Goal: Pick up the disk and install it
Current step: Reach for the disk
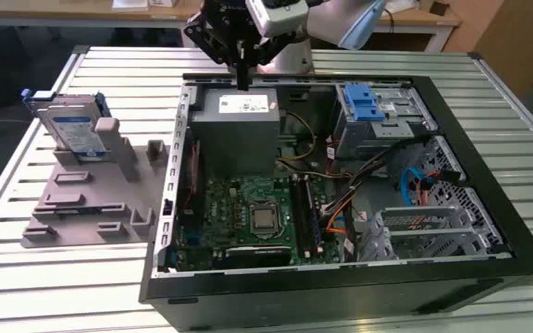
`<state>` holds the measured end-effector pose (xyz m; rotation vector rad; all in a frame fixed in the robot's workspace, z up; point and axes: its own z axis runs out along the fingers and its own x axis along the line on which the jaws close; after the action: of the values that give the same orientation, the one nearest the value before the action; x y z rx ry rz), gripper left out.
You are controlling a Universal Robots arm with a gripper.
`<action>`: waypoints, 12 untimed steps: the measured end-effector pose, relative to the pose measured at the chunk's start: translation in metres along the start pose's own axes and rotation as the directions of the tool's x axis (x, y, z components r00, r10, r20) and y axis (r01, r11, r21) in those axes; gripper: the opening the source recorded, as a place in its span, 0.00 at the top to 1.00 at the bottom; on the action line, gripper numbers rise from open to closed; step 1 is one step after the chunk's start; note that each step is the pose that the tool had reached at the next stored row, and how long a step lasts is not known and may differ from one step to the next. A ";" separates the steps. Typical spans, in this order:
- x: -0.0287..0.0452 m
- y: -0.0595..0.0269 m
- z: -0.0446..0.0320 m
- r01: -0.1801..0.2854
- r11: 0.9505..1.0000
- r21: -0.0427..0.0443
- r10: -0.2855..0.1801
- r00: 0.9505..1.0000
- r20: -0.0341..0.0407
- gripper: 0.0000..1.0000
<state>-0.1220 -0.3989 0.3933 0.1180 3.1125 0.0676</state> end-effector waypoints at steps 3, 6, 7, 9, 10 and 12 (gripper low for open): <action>0.0000 0.0000 0.0000 0.000 1.000 0.000 0.000 1.000 0.000 0.89; 0.0000 0.0000 0.0000 0.000 1.000 0.000 0.000 1.000 0.000 0.89; 0.0000 0.0000 0.0000 0.000 1.000 0.000 0.000 1.000 0.000 0.89; 0.0000 0.0000 0.0000 0.000 1.000 0.000 0.000 1.000 0.000 0.89; 0.0001 0.0000 0.0000 0.000 1.000 0.000 0.000 1.000 0.000 0.89; 0.0016 -0.0001 0.0000 0.000 1.000 0.000 0.000 1.000 0.000 0.89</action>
<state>-0.1236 -0.3990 0.3933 0.1180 3.1125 0.0678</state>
